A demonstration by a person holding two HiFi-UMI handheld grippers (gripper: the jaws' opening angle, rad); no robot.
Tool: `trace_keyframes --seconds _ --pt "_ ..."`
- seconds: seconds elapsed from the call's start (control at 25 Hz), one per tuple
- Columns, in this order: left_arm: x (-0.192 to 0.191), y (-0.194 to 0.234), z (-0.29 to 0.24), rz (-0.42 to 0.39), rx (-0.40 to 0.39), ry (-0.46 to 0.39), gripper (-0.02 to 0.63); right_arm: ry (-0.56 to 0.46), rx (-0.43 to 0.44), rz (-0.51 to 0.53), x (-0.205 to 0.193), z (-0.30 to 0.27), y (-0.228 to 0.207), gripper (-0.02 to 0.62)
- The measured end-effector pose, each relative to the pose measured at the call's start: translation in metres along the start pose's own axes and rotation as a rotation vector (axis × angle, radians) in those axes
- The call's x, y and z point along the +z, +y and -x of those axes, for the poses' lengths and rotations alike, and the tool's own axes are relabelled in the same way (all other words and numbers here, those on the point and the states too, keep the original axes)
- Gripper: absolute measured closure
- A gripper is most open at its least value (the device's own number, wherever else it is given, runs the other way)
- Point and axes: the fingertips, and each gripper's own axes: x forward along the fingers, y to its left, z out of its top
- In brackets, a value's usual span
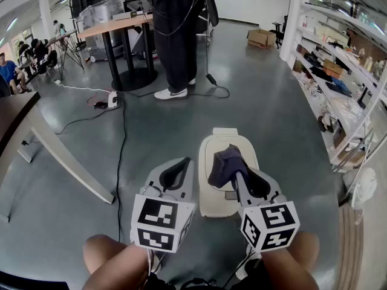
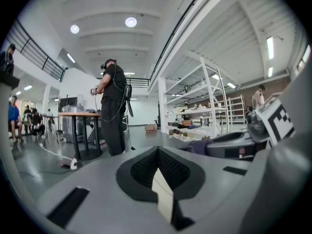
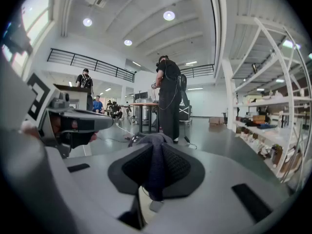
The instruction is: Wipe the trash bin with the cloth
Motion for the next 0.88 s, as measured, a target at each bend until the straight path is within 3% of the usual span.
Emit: trace_keyframes --seconds 0.24,0.44,0.72,0.88 --pt "0.02 0.024 -0.052 -0.088 0.011 -0.019 0.606 0.063 0.056 -0.096 0.003 -0.065 -0.032 0.543" --pt "0.016 0.042 -0.089 -0.055 -0.017 0.011 0.606 0.111 0.049 -0.065 0.001 -0.121 -0.054 0.543" --pt "-0.002 0.087 -0.102 0.063 0.062 0.033 0.606 0.228 0.065 -0.034 -0.036 -0.192 -0.067 0.543" --pt "0.004 0.085 -0.106 0.137 0.072 0.01 0.606 0.27 0.079 -0.018 -0.049 -0.211 -0.065 0.543"
